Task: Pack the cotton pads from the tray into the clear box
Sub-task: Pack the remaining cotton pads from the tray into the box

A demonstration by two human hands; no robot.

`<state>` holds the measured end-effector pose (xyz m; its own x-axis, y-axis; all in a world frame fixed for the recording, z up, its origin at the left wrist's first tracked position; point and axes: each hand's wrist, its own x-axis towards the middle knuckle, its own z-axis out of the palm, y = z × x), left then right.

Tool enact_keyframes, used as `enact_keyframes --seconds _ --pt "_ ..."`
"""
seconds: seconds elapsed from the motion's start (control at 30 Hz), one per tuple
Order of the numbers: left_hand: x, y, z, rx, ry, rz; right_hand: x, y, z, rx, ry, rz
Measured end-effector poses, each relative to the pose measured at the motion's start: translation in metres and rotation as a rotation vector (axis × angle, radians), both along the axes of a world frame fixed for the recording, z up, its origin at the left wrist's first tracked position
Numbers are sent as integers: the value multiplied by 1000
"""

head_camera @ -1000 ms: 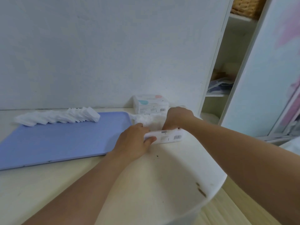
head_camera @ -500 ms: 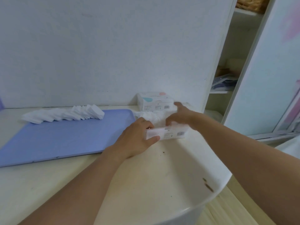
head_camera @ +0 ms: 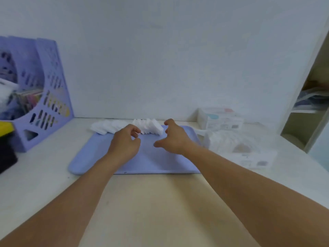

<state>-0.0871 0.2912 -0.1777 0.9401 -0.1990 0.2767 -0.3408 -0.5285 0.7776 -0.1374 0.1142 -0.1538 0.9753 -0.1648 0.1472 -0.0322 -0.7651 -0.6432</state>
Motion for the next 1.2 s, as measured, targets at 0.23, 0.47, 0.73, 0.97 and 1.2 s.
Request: enact_keyframes --seconds 0.23,0.47,0.73,0.97,1.2 --pt "21 8 -19 25 71 -68 86 3 -16 -138 -77 -75" --pt "20 4 -21 130 35 -83 109 -1 -24 -169 -45 -79" --pt "24 5 -21 126 34 -70 117 -6 -28 -130 6 23" --pt "24 5 -21 114 50 -69 110 -4 -33 -107 -99 78" --pt "27 4 -22 111 53 -57 100 -15 -22 78 -93 -13"
